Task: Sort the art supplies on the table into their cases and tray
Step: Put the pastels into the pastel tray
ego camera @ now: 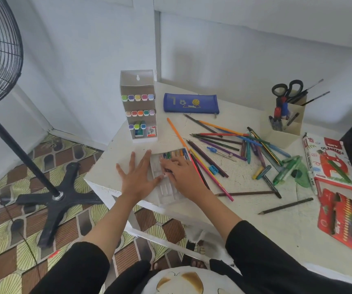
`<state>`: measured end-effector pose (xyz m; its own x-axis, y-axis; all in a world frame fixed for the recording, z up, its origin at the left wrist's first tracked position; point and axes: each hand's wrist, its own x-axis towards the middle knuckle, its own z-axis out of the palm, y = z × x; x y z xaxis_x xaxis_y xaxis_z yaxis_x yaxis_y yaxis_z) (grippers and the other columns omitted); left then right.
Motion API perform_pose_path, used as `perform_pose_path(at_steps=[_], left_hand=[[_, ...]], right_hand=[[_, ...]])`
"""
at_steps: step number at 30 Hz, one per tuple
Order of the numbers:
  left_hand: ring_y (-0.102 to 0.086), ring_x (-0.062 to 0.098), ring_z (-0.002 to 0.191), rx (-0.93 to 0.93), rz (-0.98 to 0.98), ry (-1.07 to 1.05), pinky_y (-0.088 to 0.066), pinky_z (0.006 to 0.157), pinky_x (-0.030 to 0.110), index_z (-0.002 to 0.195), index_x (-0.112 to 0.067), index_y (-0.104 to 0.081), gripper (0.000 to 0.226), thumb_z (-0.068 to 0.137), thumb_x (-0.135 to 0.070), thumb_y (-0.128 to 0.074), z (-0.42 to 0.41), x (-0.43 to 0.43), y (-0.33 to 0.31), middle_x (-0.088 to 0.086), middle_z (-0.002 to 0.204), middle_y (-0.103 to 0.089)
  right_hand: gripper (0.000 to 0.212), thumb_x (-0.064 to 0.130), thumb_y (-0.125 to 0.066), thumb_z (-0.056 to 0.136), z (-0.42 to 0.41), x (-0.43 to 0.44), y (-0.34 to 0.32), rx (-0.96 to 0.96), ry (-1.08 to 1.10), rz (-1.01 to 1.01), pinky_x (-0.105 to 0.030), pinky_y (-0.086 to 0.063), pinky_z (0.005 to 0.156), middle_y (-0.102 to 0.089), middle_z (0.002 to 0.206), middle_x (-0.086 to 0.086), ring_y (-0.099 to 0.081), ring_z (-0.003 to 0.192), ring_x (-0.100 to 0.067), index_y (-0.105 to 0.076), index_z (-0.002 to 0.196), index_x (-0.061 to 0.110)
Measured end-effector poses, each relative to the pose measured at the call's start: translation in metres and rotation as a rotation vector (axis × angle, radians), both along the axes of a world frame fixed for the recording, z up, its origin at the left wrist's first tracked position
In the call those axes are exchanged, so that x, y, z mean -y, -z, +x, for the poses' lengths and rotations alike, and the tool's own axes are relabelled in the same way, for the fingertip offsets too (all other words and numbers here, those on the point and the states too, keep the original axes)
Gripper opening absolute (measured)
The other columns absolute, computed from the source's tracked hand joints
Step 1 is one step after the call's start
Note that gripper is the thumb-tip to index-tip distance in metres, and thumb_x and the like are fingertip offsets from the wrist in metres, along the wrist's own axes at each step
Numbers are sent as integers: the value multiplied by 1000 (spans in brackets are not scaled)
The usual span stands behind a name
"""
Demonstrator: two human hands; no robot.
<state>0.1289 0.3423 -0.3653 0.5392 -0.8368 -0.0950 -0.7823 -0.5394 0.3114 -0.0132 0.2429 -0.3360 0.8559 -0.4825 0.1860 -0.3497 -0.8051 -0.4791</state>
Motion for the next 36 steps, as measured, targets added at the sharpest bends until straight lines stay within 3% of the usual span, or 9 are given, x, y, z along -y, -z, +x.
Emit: perform_pose_path(at_steps=[4,9,12,15,18,22,25,30,36], left_hand=[[17,18,146,2,-9,-7,12,107,65,151,-35,5,100,63,-82,-5,0,0,1,-10,160,-6],[14,19,146,13,-27,-11,11,107,65,151,-35,2,99,65,-82,-6,-1,0,1,-10,159,-10],[14,19,146,20,-18,-10,10,107,65,151,-35,3,98,65,-81,-5,-1,0,1,-10,160,-9],[13,19,147,29,-17,-17,10,108,65,152,-35,2,98,65,-80,-5,-1,0,1,-9,160,-10],[11,19,147,27,-26,-22,10,108,65,152,-35,1,98,65,-81,-7,-2,0,0,-9,159,-11],[13,19,147,16,6,-23,9,109,65,152,-34,2,92,73,-75,-18,-4,1,-3,-9,159,-10],[13,18,146,15,-7,-24,9,109,65,152,-33,1,93,71,-76,-18,-4,1,-3,-9,159,-12],[13,17,146,7,-24,-27,12,108,63,152,-35,0,101,62,-81,-8,-2,1,-1,-8,159,-14],[12,17,147,8,-16,-30,11,108,63,151,-36,0,101,62,-81,-7,-3,1,-1,-8,159,-14]], right_hand=[[50,1,-49,90,-1,-9,1,-1,54,-11,-41,-32,106,-55,123,-11,-40,123,-24,-43,138,15],[56,11,-49,93,-1,-5,2,-7,46,72,-36,-27,111,-47,137,-6,-34,130,-19,-31,145,22],[52,17,-49,94,-12,12,-3,38,91,161,-27,-42,94,-51,131,-3,-48,111,-15,-34,142,30],[42,13,-54,91,-43,38,-14,145,248,175,-15,-33,87,-57,121,-3,-48,101,-12,-50,131,26],[32,5,-60,86,-83,64,-17,193,489,64,-20,-33,91,-64,111,-5,-48,110,-21,-62,118,12],[35,8,-65,81,-139,93,-8,75,827,75,-35,-33,94,-63,112,-10,-49,110,-30,-61,116,10],[33,12,-67,80,-168,98,-3,-20,966,74,-32,-28,84,-59,117,-17,-44,111,-35,-64,113,12],[33,25,-72,80,-186,88,-7,-133,1061,50,-44,-39,86,-52,124,-14,-38,115,-35,-66,110,14],[22,28,-72,81,-189,83,-1,-219,1075,12,-47,-39,86,-49,124,-10,-36,116,-34,-72,99,16]])
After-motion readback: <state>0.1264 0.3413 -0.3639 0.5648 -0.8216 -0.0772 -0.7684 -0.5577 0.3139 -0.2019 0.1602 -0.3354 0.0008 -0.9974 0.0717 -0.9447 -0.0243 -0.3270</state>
